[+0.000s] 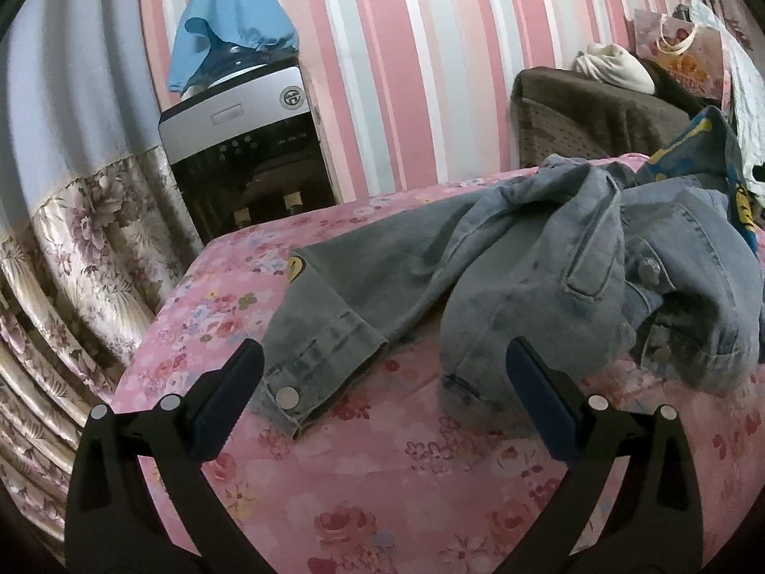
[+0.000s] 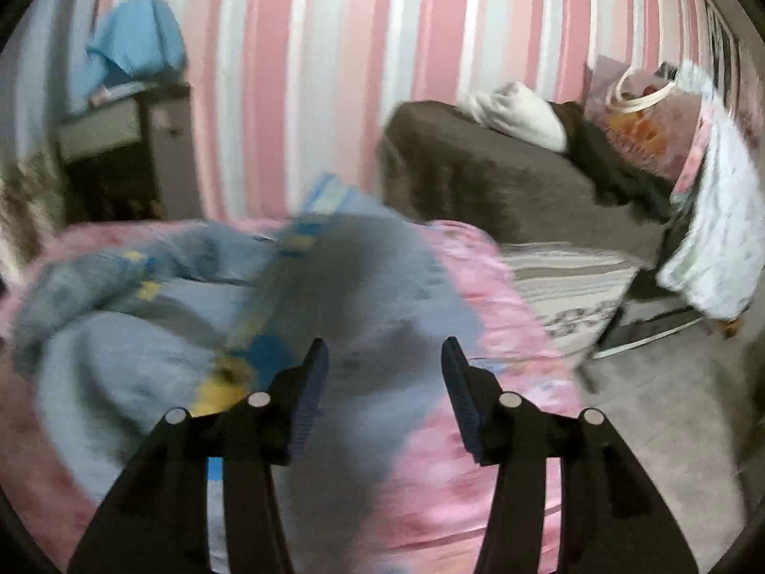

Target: Fold large clothes

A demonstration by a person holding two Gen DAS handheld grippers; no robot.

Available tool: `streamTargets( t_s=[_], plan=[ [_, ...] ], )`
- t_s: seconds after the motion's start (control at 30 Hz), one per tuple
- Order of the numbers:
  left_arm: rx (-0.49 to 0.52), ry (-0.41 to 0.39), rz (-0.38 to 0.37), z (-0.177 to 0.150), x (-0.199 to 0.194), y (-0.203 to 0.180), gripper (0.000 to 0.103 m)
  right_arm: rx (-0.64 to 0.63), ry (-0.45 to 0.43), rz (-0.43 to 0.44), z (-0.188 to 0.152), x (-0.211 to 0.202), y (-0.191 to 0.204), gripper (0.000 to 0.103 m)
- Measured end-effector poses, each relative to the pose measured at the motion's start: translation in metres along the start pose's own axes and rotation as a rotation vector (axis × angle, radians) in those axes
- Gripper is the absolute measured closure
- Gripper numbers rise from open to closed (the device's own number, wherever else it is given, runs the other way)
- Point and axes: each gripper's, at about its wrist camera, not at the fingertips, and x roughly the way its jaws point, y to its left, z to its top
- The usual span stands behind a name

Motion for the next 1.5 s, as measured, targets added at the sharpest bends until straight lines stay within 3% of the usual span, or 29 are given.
streamTargets(
  t_s=[0.13, 0.3, 0.37, 0.43, 0.53, 0.67, 0.73, 0.8, 0.87, 0.93, 1.1, 1.27, 1.5],
  plan=[
    [0.017, -0.020, 0.007, 0.001, -0.004, -0.003, 0.003, 0.007, 0.016, 0.093, -0.004, -0.003, 0.034, 0.053],
    [-0.001, 0.002, 0.006, 0.003, 0.008, 0.001, 0.003, -0.022, 0.094, 0.077, -0.018, 0.027, 0.065, 0.054],
    [-0.002, 0.015, -0.001, 0.003, 0.013, 0.003, 0.003, -0.058, 0.100, 0.035, -0.022, 0.035, 0.069, 0.085],
    [0.012, 0.021, 0.019, 0.004, 0.018, 0.004, 0.003, -0.077, 0.108, 0.013, -0.023, 0.037, 0.066, 0.093],
    [0.017, 0.027, 0.039, 0.009, 0.025, 0.010, 0.003, -0.205, 0.084, -0.153, -0.015, 0.027, 0.055, 0.096],
    [-0.016, 0.056, 0.027, 0.016, 0.038, 0.021, 0.003, -0.265, 0.106, -0.357, 0.002, 0.027, 0.009, 0.094],
    [-0.019, 0.065, 0.021, 0.017, 0.042, 0.022, 0.003, -0.265, 0.171, -0.439, 0.002, 0.043, -0.020, 0.089],
    [-0.010, 0.077, 0.017, 0.015, 0.047, 0.020, 0.003, -0.250, 0.273, -0.468, -0.005, 0.068, -0.046, 0.085],
    [0.010, 0.080, 0.012, 0.012, 0.046, 0.015, 0.003, -0.198, 0.316, -0.440, -0.015, 0.074, -0.060, 0.063],
    [0.034, 0.067, -0.006, 0.009, 0.041, 0.009, 0.003, -0.055, 0.274, -0.287, -0.020, 0.054, -0.063, 0.045],
    [0.088, 0.035, -0.093, 0.006, 0.029, -0.012, 0.003, -0.009, 0.136, -0.053, -0.038, 0.004, -0.011, 0.043],
    [0.119, 0.013, -0.134, 0.008, 0.024, -0.033, 0.003, 0.017, 0.138, 0.210, -0.050, 0.001, 0.039, 0.043],
    [0.137, 0.044, -0.143, 0.007, 0.038, -0.049, 0.003, 0.022, 0.209, 0.304, -0.052, 0.045, 0.077, 0.043]
  ],
)
